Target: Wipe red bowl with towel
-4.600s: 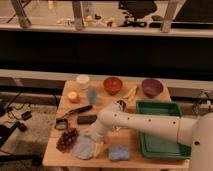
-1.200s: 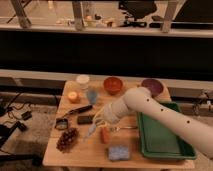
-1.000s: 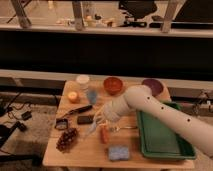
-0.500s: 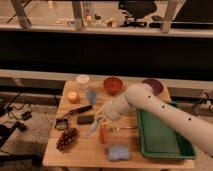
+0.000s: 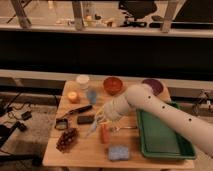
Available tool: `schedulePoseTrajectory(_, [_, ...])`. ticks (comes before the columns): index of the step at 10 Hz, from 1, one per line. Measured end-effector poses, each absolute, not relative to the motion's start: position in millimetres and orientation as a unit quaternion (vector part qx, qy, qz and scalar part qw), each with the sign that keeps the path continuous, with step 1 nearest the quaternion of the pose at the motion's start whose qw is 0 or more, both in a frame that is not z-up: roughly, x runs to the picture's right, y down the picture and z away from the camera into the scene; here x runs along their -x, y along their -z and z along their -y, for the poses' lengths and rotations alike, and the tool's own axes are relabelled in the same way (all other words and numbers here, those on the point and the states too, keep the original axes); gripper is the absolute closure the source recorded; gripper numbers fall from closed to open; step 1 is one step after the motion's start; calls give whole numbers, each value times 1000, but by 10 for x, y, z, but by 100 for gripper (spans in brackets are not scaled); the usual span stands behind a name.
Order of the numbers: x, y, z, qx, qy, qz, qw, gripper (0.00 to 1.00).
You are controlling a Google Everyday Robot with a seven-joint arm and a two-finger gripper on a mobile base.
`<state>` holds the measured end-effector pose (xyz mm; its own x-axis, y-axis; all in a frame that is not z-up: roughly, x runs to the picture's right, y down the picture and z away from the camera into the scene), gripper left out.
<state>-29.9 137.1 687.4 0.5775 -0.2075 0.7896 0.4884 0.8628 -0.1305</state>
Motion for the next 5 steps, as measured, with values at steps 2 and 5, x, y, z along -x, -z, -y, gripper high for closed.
schedulePoseTrajectory(2, [279,-6991,-1195,152,194,406,880,82])
schedulePoseTrajectory(5, [226,-7267,-770,119,186,395,892,82])
